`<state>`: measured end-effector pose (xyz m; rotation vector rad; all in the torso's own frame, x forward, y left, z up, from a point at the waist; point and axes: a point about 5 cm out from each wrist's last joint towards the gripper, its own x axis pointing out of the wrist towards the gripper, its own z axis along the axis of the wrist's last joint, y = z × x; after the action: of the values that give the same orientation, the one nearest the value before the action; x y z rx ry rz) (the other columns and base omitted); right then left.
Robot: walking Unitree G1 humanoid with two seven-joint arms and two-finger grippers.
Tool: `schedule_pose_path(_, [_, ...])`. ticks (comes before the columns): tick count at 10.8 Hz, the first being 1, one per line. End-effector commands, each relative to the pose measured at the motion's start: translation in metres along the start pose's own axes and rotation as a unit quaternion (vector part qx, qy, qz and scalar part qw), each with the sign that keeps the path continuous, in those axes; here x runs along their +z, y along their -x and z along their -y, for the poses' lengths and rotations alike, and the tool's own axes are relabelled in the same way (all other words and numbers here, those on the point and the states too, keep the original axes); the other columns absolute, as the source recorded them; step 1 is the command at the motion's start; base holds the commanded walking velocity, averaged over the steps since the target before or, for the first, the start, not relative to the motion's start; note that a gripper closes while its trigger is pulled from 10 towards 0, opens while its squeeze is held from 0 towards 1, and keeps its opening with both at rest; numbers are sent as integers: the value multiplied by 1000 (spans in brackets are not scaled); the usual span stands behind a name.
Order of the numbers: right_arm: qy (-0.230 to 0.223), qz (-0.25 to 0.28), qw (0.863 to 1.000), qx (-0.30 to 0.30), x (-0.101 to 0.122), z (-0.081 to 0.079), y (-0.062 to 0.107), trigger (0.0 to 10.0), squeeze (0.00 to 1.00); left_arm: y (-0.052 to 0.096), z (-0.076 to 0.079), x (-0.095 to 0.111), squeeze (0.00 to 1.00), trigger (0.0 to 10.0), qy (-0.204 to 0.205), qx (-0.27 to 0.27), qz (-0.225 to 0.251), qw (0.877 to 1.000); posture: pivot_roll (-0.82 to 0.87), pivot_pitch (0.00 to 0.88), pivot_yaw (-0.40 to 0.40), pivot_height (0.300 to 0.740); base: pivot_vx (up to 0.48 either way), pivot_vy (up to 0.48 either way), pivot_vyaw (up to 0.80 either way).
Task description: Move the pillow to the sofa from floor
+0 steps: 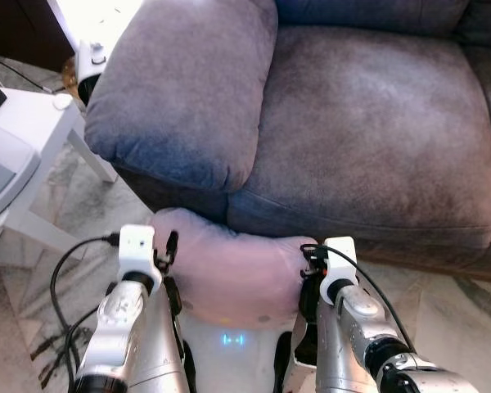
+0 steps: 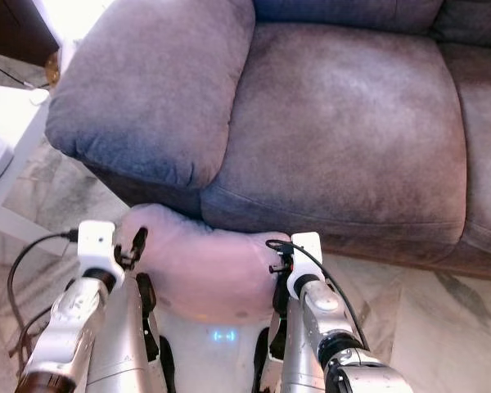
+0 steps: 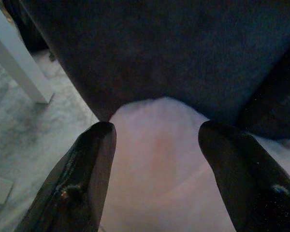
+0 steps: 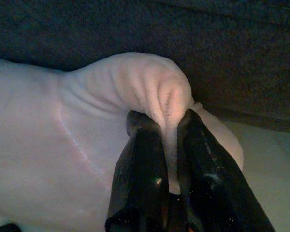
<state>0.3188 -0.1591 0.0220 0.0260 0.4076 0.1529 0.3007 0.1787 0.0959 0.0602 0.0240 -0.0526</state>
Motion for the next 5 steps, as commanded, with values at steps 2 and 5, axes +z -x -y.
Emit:
schedule_pose_path(2, [-24, 25, 999, -39, 6, 13, 2, 10000, 0, 6, -3, -16, 0, 10000, 0, 3, -23, 1000, 221, 227, -61, 502, 0, 0, 0])
schedule_pose_path(5, [-25, 20, 999, -40, 5, 13, 2, 10000, 0, 7, -5, -20, 0, 10000, 9, 13, -20, 1000, 220, 213, -63, 502, 0, 0, 0])
